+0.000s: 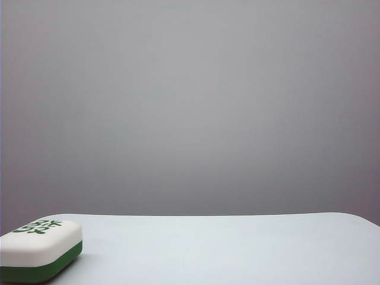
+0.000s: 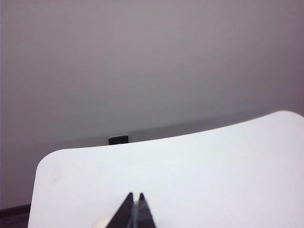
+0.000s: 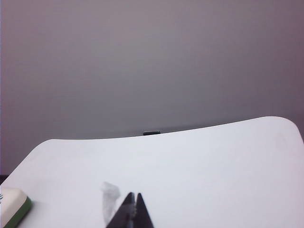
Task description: Move the foam mahjong from the right side of the table to the left side of the table.
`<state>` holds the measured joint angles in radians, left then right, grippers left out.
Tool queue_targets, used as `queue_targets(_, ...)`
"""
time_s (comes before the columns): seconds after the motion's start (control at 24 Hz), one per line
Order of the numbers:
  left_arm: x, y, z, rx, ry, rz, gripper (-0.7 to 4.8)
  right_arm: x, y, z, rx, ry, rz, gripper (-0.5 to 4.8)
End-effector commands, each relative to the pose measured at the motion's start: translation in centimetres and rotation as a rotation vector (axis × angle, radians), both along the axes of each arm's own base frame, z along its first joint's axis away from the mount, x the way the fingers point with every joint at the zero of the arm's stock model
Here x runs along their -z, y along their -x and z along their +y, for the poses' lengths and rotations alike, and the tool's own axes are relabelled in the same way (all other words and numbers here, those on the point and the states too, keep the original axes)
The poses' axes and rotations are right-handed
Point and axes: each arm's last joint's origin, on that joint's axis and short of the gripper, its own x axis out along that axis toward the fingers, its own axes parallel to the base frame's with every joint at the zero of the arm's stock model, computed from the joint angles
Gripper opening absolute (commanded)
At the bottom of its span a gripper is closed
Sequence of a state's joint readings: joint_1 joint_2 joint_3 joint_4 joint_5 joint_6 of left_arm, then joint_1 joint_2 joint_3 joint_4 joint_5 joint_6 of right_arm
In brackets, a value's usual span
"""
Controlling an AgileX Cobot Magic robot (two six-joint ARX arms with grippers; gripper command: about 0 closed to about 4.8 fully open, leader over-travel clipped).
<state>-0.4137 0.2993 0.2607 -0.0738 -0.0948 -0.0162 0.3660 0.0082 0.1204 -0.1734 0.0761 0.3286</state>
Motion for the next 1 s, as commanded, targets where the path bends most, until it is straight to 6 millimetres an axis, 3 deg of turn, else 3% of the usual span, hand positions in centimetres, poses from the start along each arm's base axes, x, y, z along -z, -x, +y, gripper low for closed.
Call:
queue_targets(0.04,-0.5,0.3,0.9,-0.009,0.045,-0.042,-0.05,-0.4,0.1,-0.1,0.005,0.026,-0.043,-0.05)
queue_targets(0.33,0.5,1.0,2.3,-0.058,0.085,-0.067,-0.05,0.6,-0.1,-0.1,0.036,0.054,0.002,-0.05)
queue_targets(0.54,1.6,0.6,2.4,-0.076,0.079,-0.069,-0.05,3.8,-0.7,0.1,0.054,0.076,0.073,-0.05)
queue_targets(0.71,2.8,0.3,2.4,-0.097,0.077,-0.066,-0.05,3.9,-0.7,0.0,0.080,0.119,0.082,-0.05)
queue_targets(0.88,5.5,-0.1,2.3,-0.099,0.072,-0.048,-0.05,3.9,-0.8,-0.1,0.102,0.151,0.073,-0.05)
queue_targets(1.0,6.1,-0.2,2.5,-0.163,0.054,-0.023,-0.05,3.9,-0.8,-0.1,0.099,0.170,0.068,-0.04)
